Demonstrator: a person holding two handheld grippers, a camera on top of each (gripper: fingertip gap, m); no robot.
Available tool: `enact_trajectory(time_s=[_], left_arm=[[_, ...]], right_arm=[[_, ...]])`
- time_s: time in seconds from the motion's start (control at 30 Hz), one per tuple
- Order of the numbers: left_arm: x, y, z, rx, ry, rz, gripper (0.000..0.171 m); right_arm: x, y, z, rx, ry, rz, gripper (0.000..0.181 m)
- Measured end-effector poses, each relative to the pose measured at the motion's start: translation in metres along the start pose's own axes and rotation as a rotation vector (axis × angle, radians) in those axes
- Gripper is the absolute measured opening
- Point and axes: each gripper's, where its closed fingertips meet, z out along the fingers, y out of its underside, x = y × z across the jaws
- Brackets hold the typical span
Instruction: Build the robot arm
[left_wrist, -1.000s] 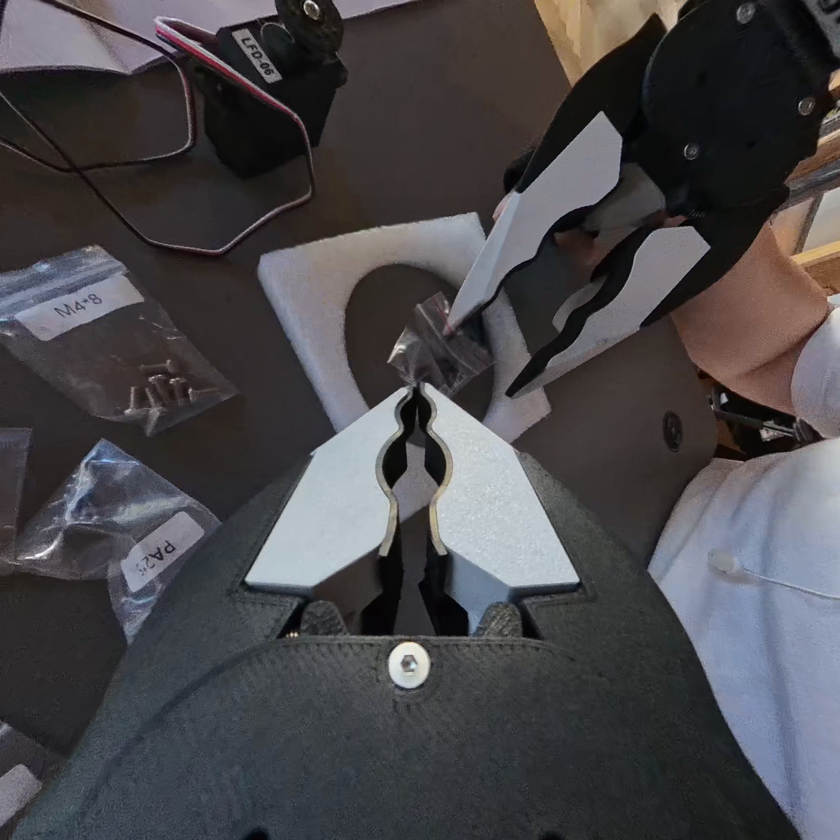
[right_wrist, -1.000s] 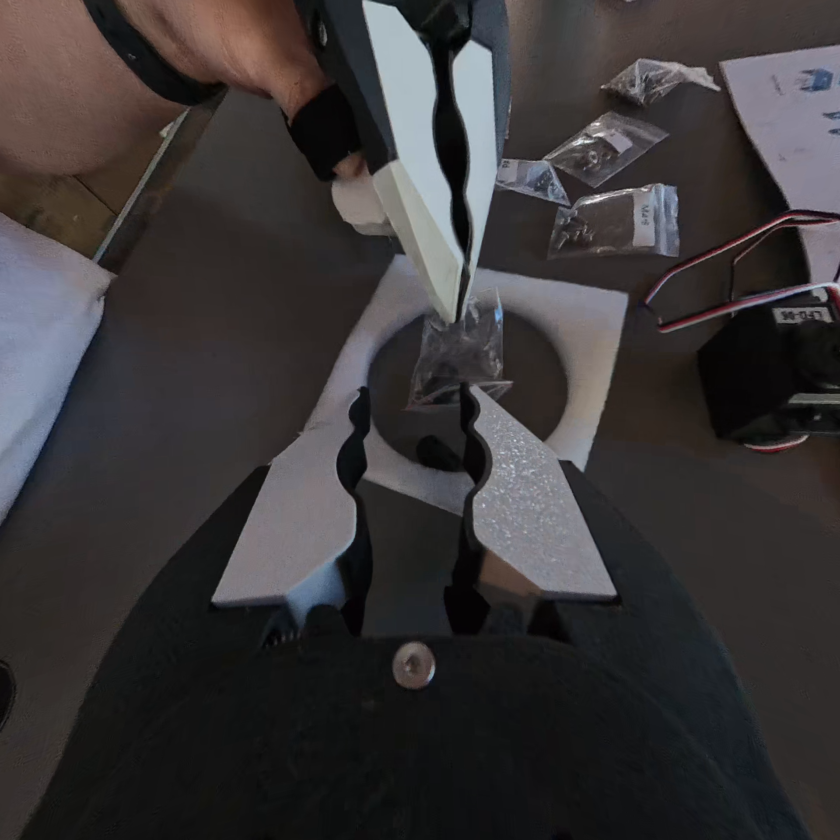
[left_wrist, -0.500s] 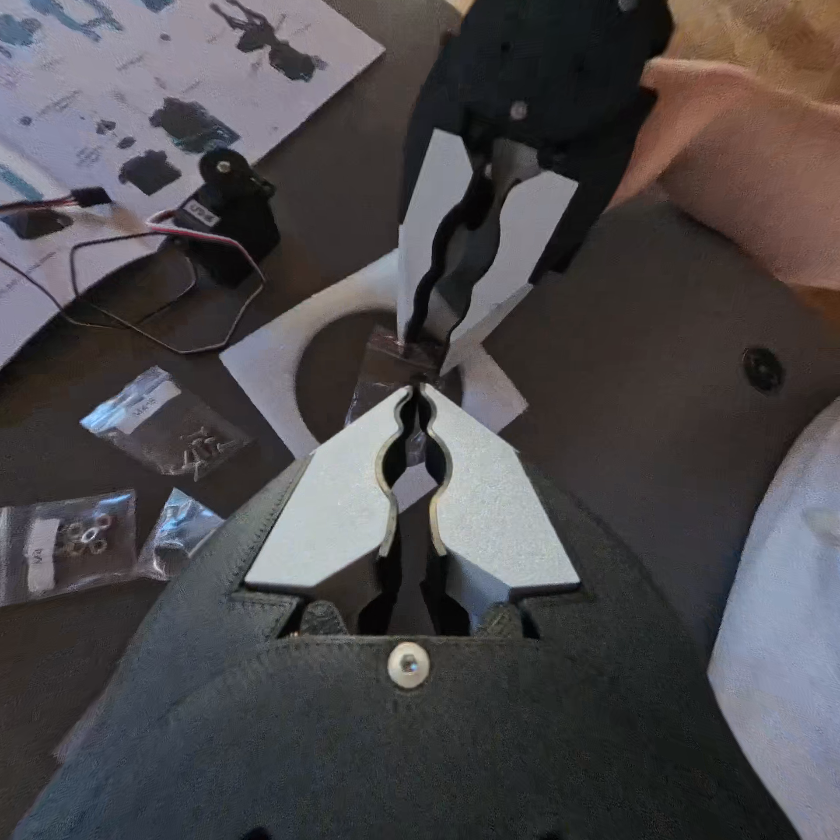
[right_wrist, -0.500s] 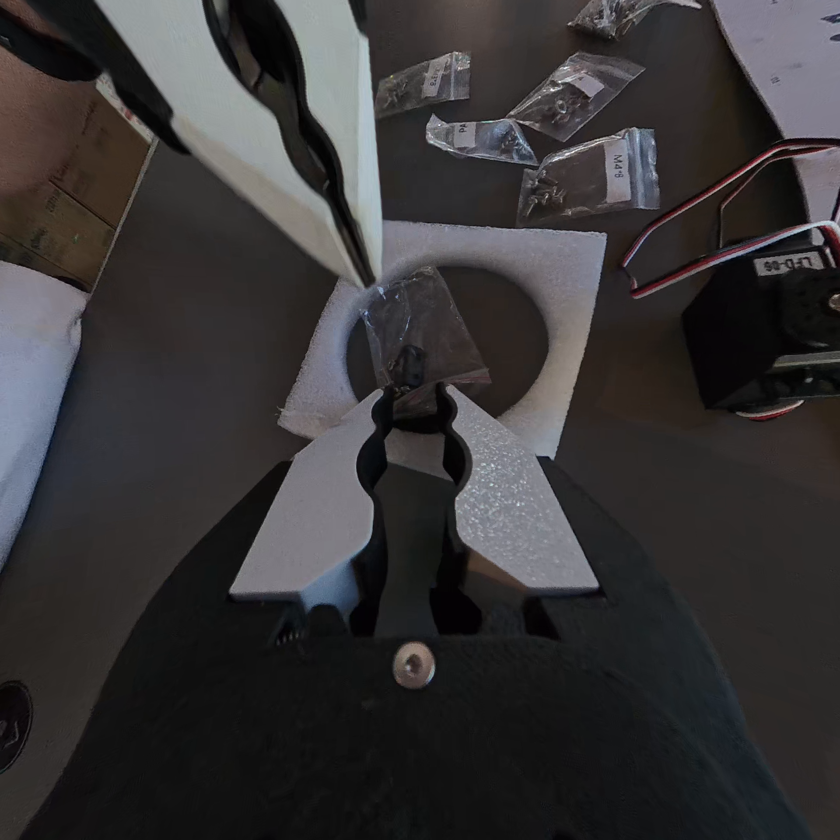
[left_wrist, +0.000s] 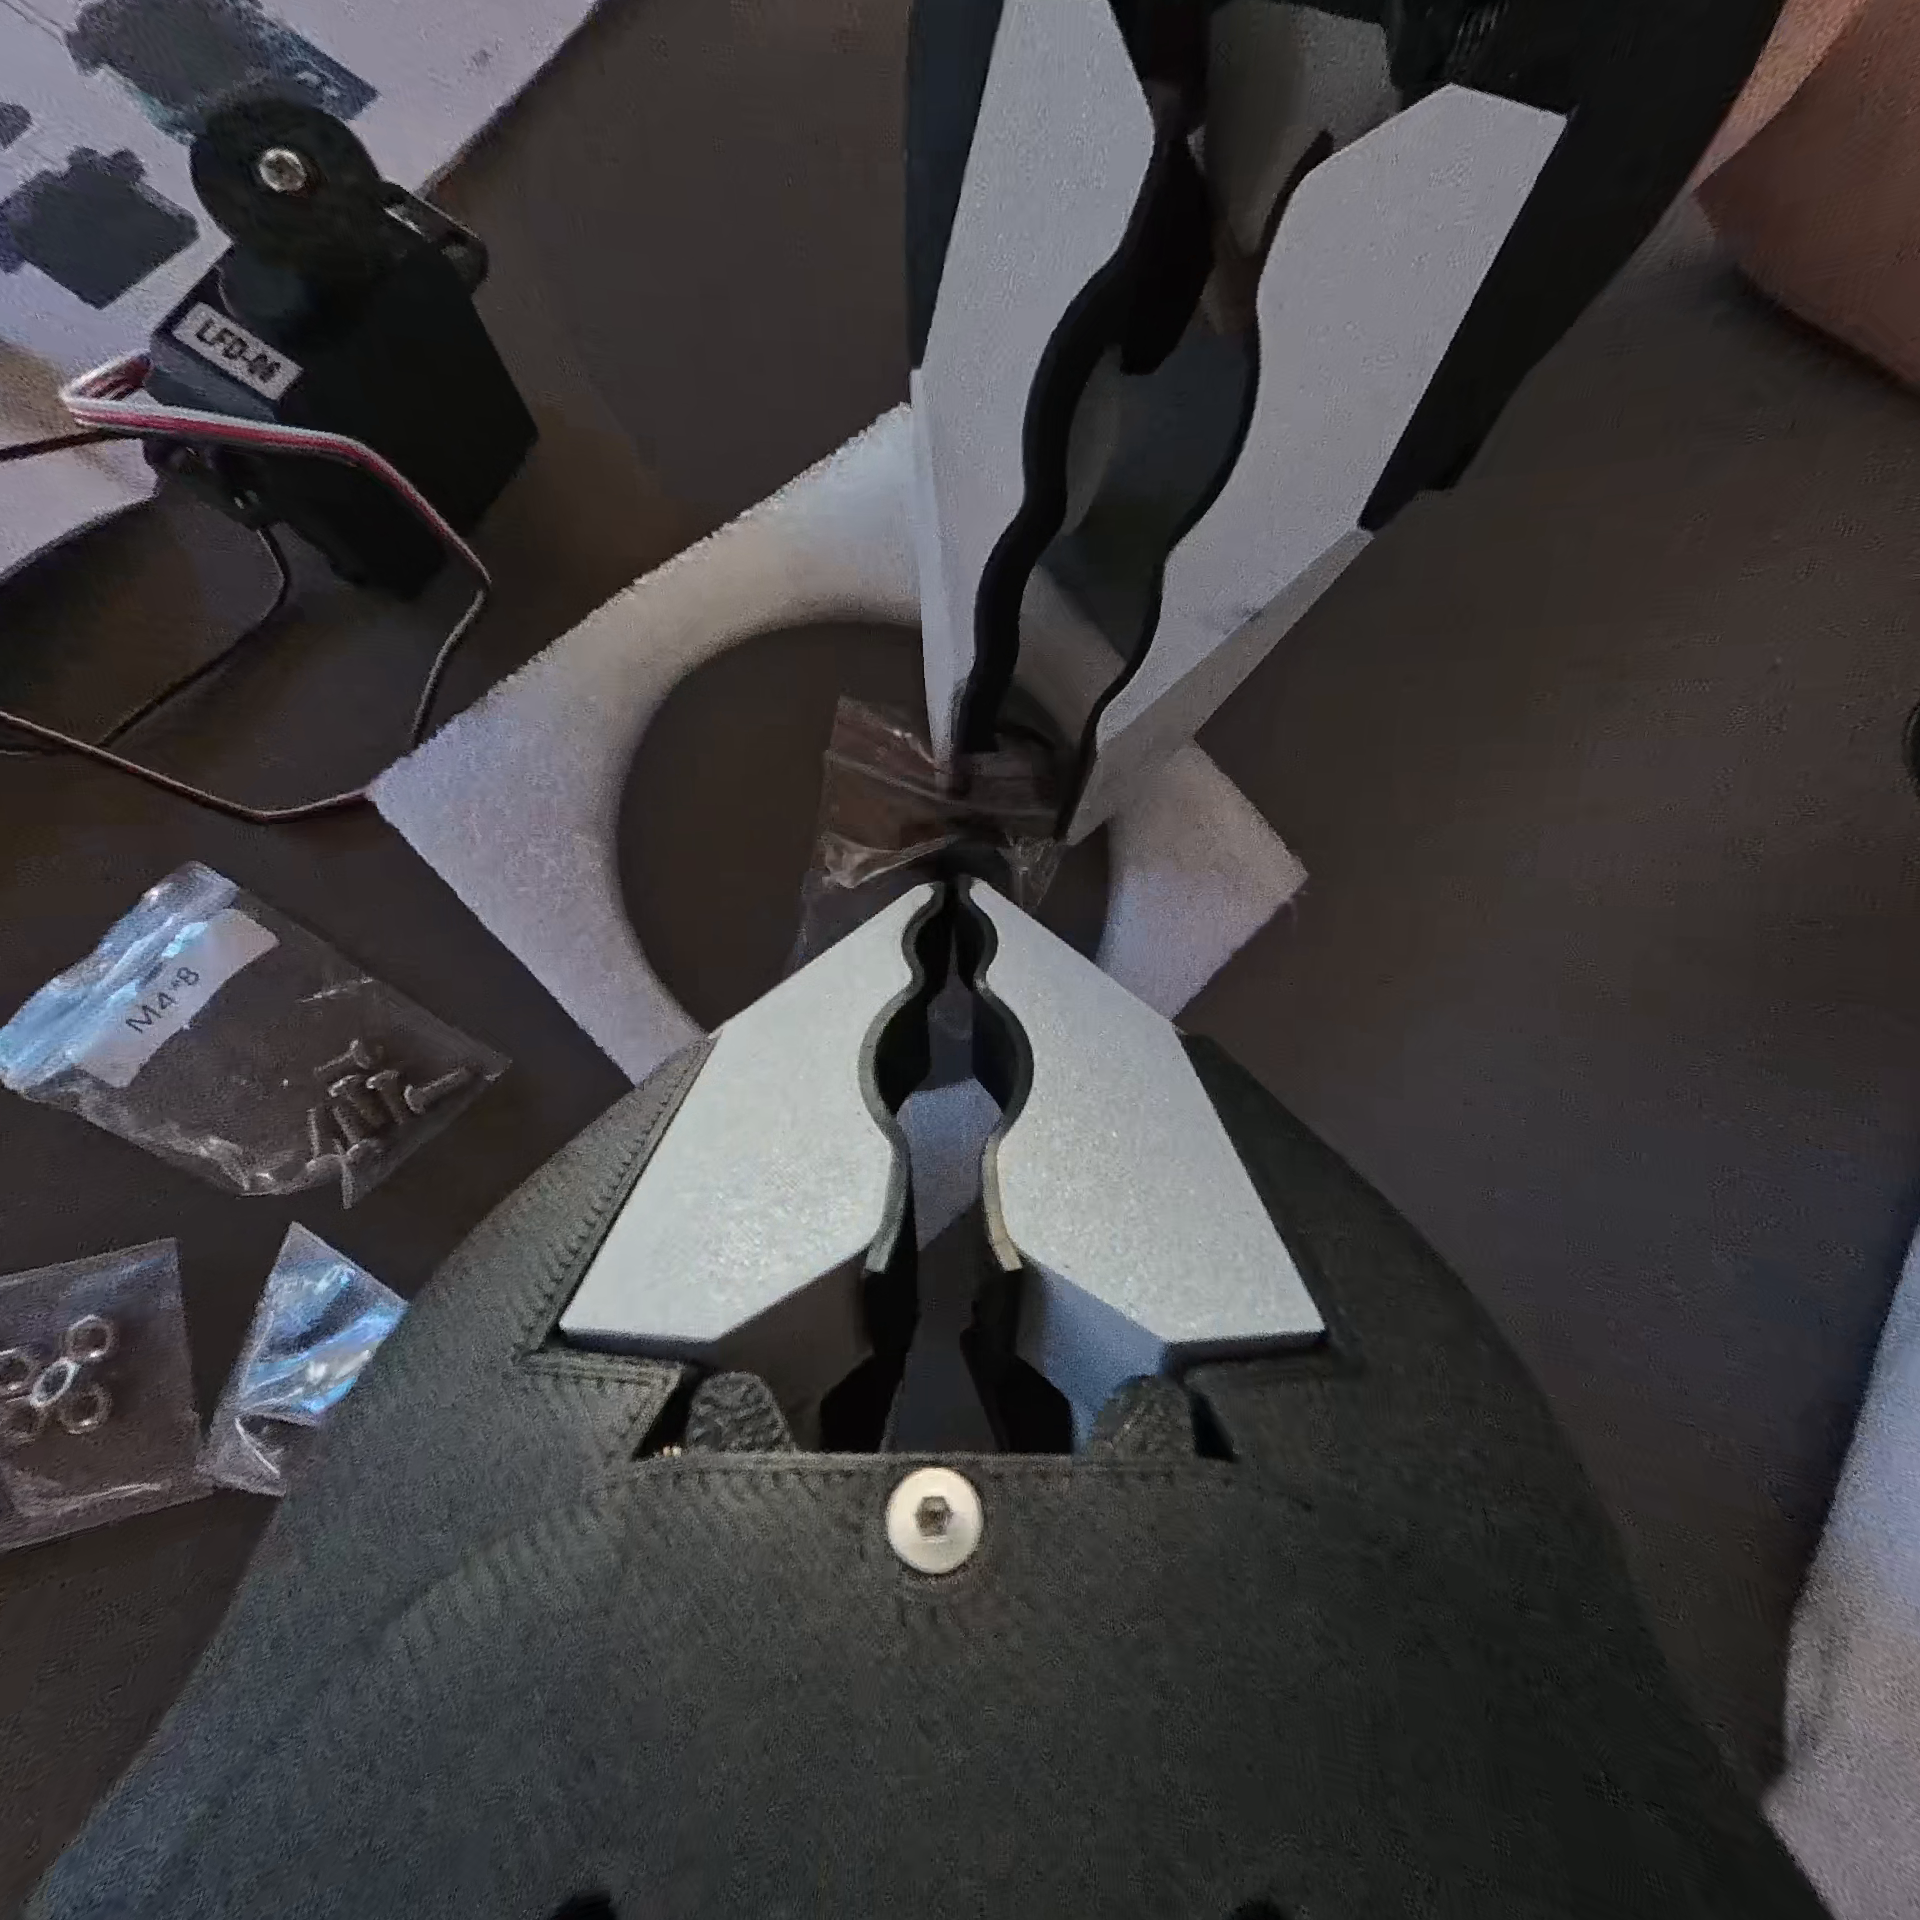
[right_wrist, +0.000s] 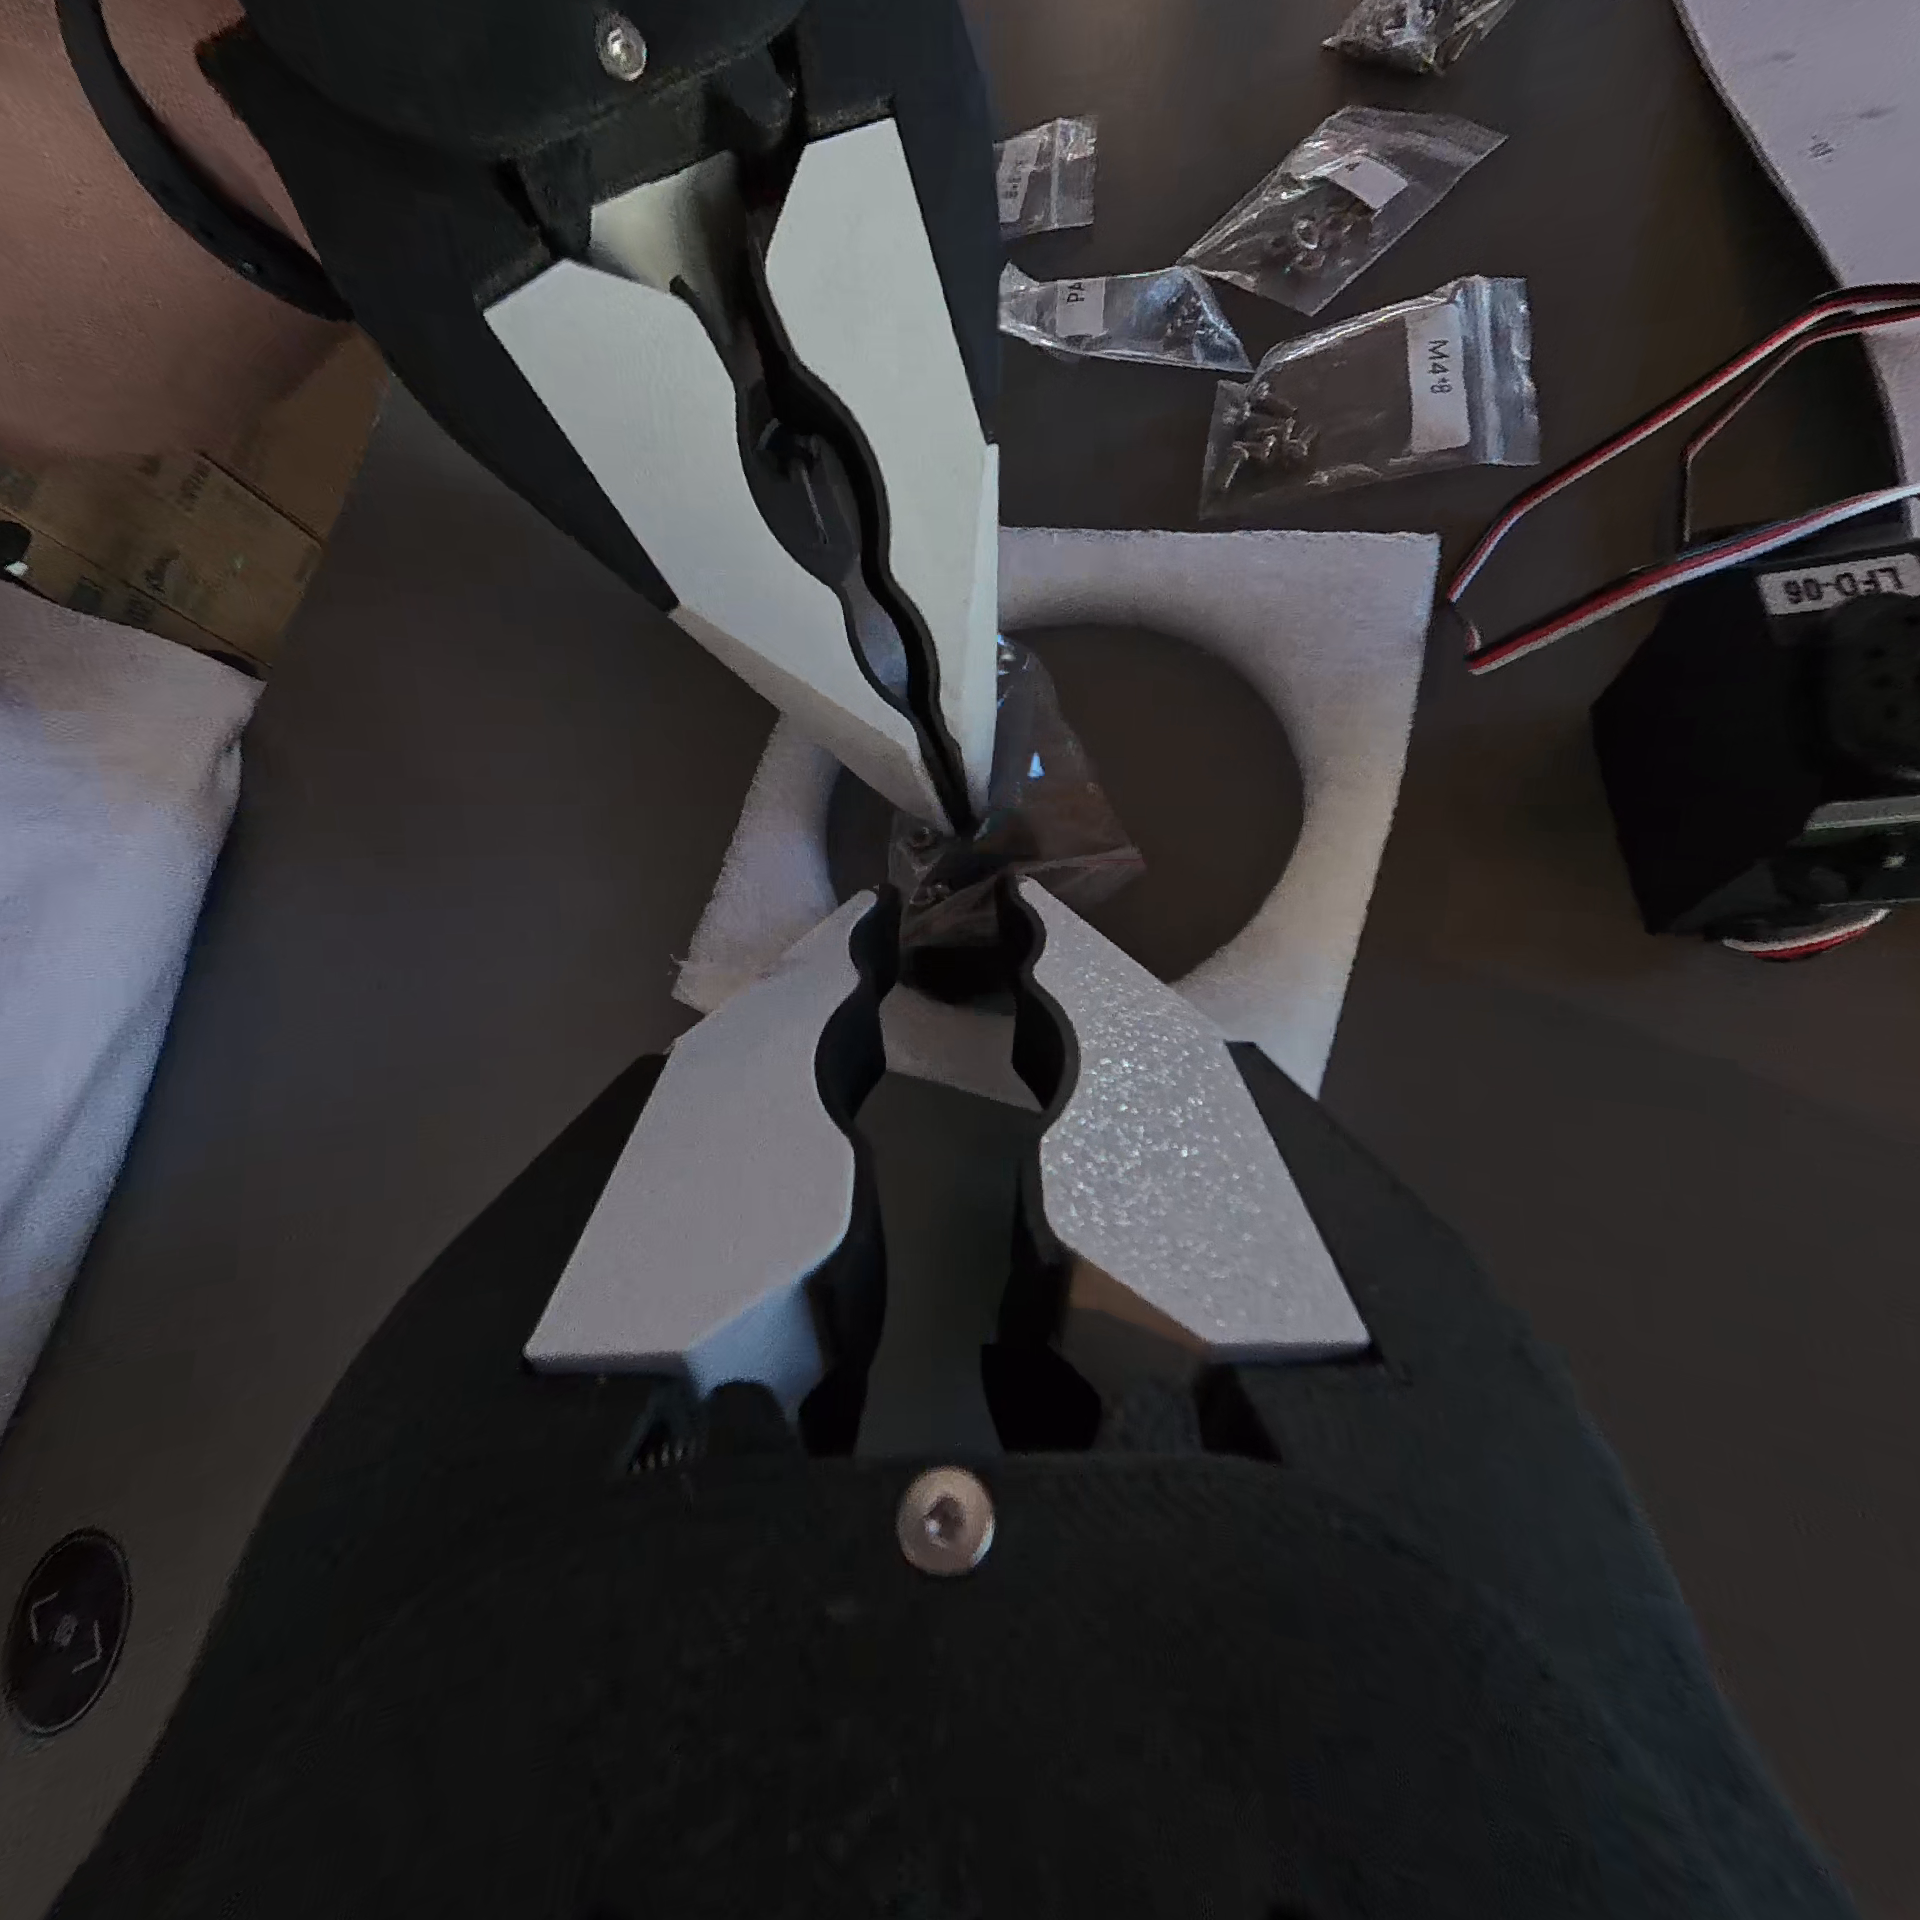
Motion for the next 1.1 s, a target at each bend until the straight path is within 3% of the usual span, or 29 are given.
enact_trajectory(time_s=[0.27,0.47,0.83,1.0,1.1], left_arm=[[-0.003,-0.001,0.000,0.026,-0.030,-0.002,0.000],[-0.001,-0.002,0.001,0.027,-0.015,0.027,0.000],[0.004,0.001,0.001,0.015,0.008,0.111,0.000],[0.005,0.002,0.000,0.014,0.037,0.125,0.000],[0.005,0.002,0.000,0.015,0.052,0.116,0.000]], right_arm=[[-0.003,-0.009,0.001,0.047,-0.012,-0.027,0.034],[-0.002,-0.007,0.005,-0.003,-0.014,-0.123,0.043],[-0.003,-0.006,0.004,-0.085,-0.189,-0.149,0.057],[-0.005,-0.010,0.003,-0.116,-0.276,-0.075,0.062],[-0.014,-0.019,0.005,-0.065,-0.320,-0.081,0.065]])
